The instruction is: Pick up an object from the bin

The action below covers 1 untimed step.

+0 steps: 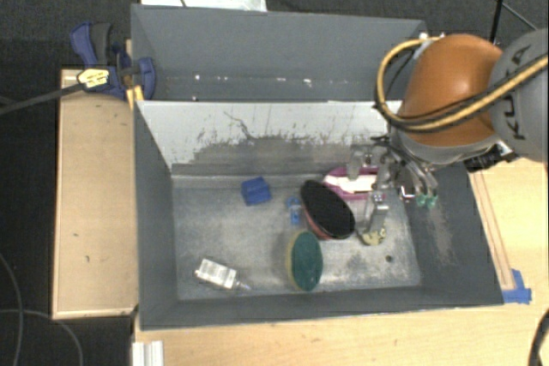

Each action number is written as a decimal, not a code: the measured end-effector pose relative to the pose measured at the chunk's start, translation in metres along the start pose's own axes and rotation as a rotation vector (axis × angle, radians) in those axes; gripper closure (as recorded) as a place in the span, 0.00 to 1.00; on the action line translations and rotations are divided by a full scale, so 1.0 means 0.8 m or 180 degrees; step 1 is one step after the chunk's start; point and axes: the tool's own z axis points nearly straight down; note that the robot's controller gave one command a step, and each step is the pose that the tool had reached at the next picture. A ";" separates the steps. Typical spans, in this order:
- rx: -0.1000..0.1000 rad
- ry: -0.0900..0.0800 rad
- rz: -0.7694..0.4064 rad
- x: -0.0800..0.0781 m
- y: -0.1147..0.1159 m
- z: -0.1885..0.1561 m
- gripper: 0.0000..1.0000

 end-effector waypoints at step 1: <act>-0.0010 0.0018 0.0320 -0.036 0.027 0.133 0.00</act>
Offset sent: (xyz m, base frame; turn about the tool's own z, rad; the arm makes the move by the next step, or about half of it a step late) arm 0.0287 0.0192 -0.1055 0.1024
